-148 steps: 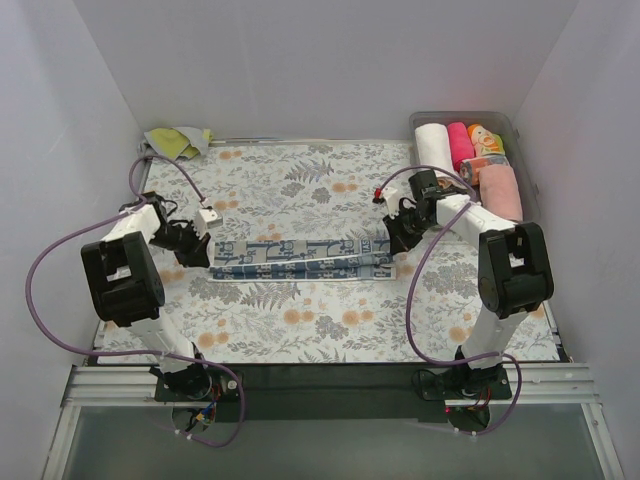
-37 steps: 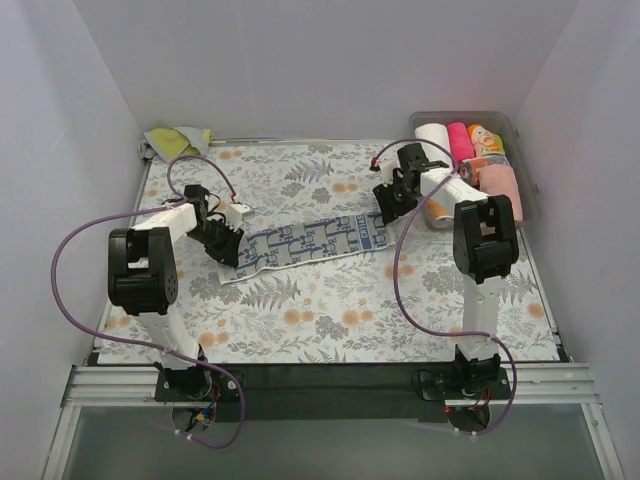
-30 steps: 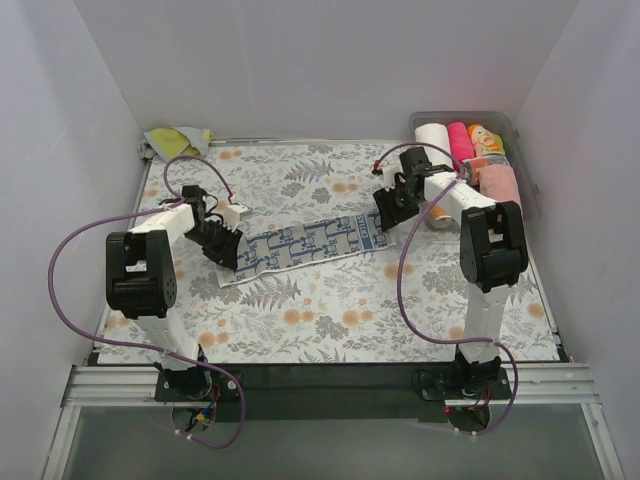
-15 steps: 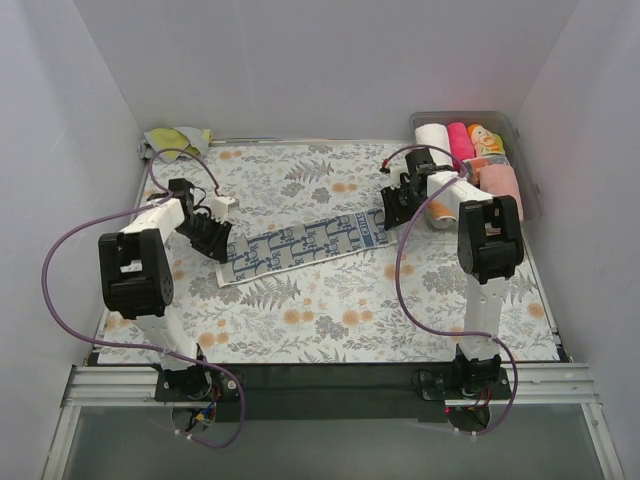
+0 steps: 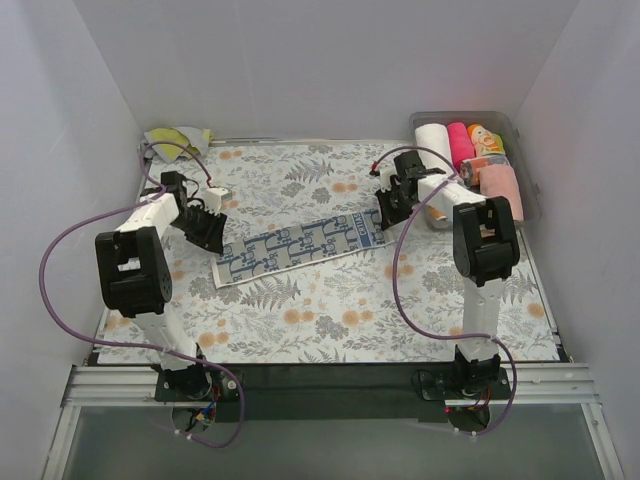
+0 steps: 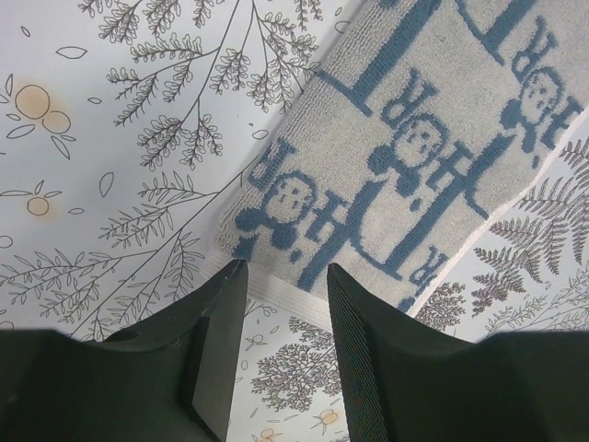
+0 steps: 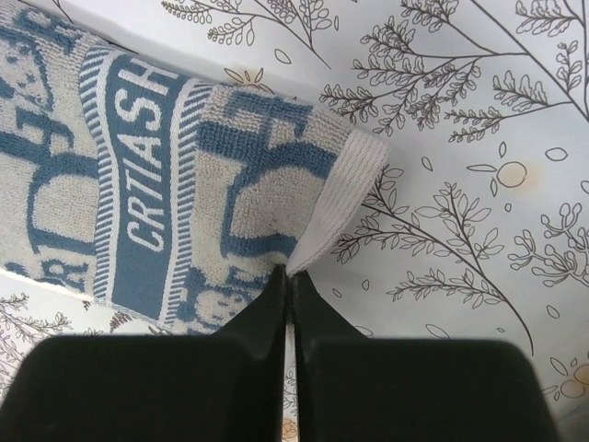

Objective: Roll the towels
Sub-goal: Fold the towel

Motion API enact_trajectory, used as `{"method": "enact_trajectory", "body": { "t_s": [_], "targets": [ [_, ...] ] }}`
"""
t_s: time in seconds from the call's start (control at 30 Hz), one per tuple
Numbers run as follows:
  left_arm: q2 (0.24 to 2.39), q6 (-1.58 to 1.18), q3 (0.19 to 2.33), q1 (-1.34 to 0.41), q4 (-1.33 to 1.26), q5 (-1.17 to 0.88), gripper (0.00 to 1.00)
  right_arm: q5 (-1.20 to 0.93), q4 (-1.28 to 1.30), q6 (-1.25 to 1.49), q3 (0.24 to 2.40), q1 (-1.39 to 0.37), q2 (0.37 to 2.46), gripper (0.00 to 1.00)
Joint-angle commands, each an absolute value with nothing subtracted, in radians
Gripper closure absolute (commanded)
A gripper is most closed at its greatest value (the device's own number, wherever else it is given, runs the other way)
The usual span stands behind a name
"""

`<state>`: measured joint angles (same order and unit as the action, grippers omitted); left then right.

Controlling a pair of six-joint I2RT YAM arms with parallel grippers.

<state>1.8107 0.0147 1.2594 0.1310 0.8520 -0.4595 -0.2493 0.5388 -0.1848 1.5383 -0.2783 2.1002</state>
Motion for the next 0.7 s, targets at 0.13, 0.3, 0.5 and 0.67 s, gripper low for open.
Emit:
{"method": "enact_trajectory", "body": {
  "t_s": [0.13,0.3,0.5,0.67],
  "targets": [
    [1.796,0.011,1.296,0.149,0.841,-0.482,0.62,-0.149,0.587,-0.230,1.503,-0.284,1.985,0.99],
    [1.796,0.011,1.312,0.156,0.844,-0.482,0.62,-0.240,0.600,-0.252,1.516,-0.285,1.913,0.99],
    [1.805,0.008,1.328,0.163,0.853,-0.477,0.61,-0.331,0.620,-0.230,1.528,-0.330,1.901,0.99],
    [1.827,-0.035,1.358,0.176,0.873,-0.479,0.57,-0.374,0.620,-0.193,1.555,-0.411,1.908,0.99]
  ]
}}
